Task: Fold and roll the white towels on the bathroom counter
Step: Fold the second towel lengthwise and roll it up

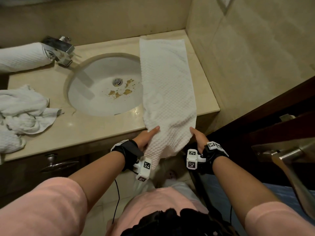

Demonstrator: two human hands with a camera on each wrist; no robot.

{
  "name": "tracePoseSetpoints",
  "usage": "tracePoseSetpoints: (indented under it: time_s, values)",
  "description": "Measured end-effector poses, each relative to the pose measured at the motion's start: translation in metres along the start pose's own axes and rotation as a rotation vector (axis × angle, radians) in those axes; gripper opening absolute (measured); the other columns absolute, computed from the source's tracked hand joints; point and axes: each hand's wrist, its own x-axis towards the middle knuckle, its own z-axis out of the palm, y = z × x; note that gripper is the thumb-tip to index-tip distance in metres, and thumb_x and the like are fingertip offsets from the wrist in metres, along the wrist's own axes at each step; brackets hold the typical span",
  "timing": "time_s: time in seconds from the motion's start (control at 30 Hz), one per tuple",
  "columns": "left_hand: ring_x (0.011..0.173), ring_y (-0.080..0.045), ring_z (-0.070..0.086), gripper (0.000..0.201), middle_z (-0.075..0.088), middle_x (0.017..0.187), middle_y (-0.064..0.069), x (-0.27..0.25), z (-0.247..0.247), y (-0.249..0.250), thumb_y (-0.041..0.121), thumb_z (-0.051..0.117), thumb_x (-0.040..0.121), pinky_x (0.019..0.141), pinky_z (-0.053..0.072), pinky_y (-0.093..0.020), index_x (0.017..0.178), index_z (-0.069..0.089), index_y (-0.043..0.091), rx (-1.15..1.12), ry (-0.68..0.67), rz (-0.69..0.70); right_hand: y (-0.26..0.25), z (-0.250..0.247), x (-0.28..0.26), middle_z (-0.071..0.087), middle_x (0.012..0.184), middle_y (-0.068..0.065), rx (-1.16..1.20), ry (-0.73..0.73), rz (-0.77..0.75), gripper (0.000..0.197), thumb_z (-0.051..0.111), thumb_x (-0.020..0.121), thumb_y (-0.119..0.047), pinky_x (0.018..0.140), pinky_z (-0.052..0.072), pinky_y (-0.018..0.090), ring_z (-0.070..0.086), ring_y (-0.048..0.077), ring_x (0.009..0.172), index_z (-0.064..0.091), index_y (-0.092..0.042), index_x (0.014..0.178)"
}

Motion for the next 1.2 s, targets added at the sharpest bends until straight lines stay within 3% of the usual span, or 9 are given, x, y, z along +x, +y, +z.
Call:
tracePoseSetpoints:
  time_s: [0.07, 0.17, 0.33, 0.6, 0.8, 0.87, 1.03, 1.17, 1.2]
  values:
    - [0.105, -0.025, 0.064, 0.045, 0.066, 0.117, -0.013, -0.001, 0.001, 0.002, 0.039, 0.054, 0.094, 0.088, 0.051, -0.033, 0.122, 0.058, 0.004, -0.069, -0.016, -0.021, 0.007, 0.003, -0.011, 0.048, 0.141, -0.001, 0.098, -0.068, 0.052, 0.076, 0.067, 0.076, -0.059, 0.108, 0.036, 0.047, 0.046, 0.027, 0.129, 0.048, -0.02, 0.138]
    - [0.116, -0.027, 0.059, 0.052, 0.063, 0.124, -0.013, -0.003, 0.001, 0.004, 0.044, 0.053, 0.093, 0.101, 0.044, -0.038, 0.128, 0.056, 0.005, -0.132, -0.018, -0.049, 0.021, 0.003, -0.021, 0.062, 0.125, 0.004, 0.178, -0.127, 0.033, 0.05, 0.061, 0.087, -0.045, 0.091, 0.046, 0.039, 0.058, 0.023, 0.112, 0.057, -0.017, 0.129]
    - [0.12, -0.028, 0.056, 0.055, 0.061, 0.128, -0.014, -0.007, 0.006, 0.007, 0.048, 0.053, 0.092, 0.109, 0.037, -0.044, 0.131, 0.054, 0.01, -0.248, -0.034, -0.118, 0.036, -0.006, -0.021, 0.061, 0.129, 0.003, 0.182, -0.14, 0.014, 0.055, 0.063, 0.084, -0.044, 0.108, 0.036, 0.04, 0.052, 0.023, 0.122, 0.057, -0.015, 0.131]
    - [0.124, -0.03, 0.053, 0.062, 0.056, 0.134, -0.014, -0.013, 0.004, 0.005, 0.055, 0.047, 0.092, 0.107, 0.039, -0.044, 0.136, 0.05, 0.012, -0.218, 0.066, -0.213, 0.039, -0.022, -0.033, 0.067, 0.119, 0.005, 0.107, -0.236, -0.097, 0.034, 0.055, 0.094, -0.021, 0.084, 0.047, 0.029, 0.063, 0.019, 0.106, 0.058, -0.011, 0.126]
    - [0.128, -0.038, 0.046, 0.072, 0.052, 0.132, -0.026, -0.013, 0.004, 0.002, 0.056, 0.04, 0.094, 0.101, 0.041, -0.043, 0.141, 0.042, 0.002, -0.129, 0.124, -0.237, 0.05, -0.038, -0.041, 0.063, 0.124, 0.012, -0.028, -0.271, -0.063, 0.037, 0.058, 0.092, -0.012, 0.091, 0.049, 0.039, 0.059, 0.029, 0.114, 0.054, -0.011, 0.129]
    - [0.122, -0.039, 0.051, 0.071, 0.056, 0.126, -0.028, -0.012, 0.003, -0.001, 0.054, 0.041, 0.095, 0.097, 0.044, -0.043, 0.14, 0.042, -0.001, -0.098, 0.148, -0.241, 0.049, -0.042, -0.049, 0.064, 0.122, 0.014, -0.015, -0.284, -0.066, 0.034, 0.056, 0.093, -0.009, 0.088, 0.051, 0.038, 0.061, 0.029, 0.11, 0.054, -0.007, 0.127]
    - [0.078, -0.026, 0.068, 0.053, 0.07, 0.095, -0.013, -0.019, -0.004, -0.013, 0.05, 0.053, 0.091, 0.066, 0.056, -0.035, 0.118, 0.058, 0.006, -0.054, 0.127, -0.255, 0.05, -0.049, -0.068, 0.068, 0.111, 0.005, -0.056, -0.241, -0.09, 0.023, 0.056, 0.093, -0.015, 0.076, 0.048, 0.034, 0.064, 0.022, 0.099, 0.059, -0.014, 0.116]
    - [0.104, -0.029, 0.064, 0.079, 0.071, 0.105, -0.014, -0.034, -0.009, -0.026, 0.055, 0.076, 0.066, 0.098, 0.047, -0.041, 0.125, 0.058, 0.005, 0.047, 0.056, -0.271, 0.056, -0.049, -0.081, 0.065, 0.092, 0.009, 0.02, -0.165, -0.112, 0.002, 0.055, 0.094, -0.013, 0.065, 0.043, 0.032, 0.06, 0.021, 0.078, 0.056, -0.012, 0.096]
    - [0.103, -0.027, 0.066, 0.082, 0.072, 0.102, -0.013, -0.038, -0.01, -0.03, 0.056, 0.078, 0.062, 0.098, 0.048, -0.037, 0.123, 0.059, 0.005, 0.077, 0.039, -0.29, 0.057, -0.047, -0.085, 0.064, 0.09, 0.01, 0.048, -0.146, -0.124, 0.002, 0.055, 0.094, -0.011, 0.065, 0.045, 0.033, 0.059, 0.022, 0.077, 0.055, -0.011, 0.092]
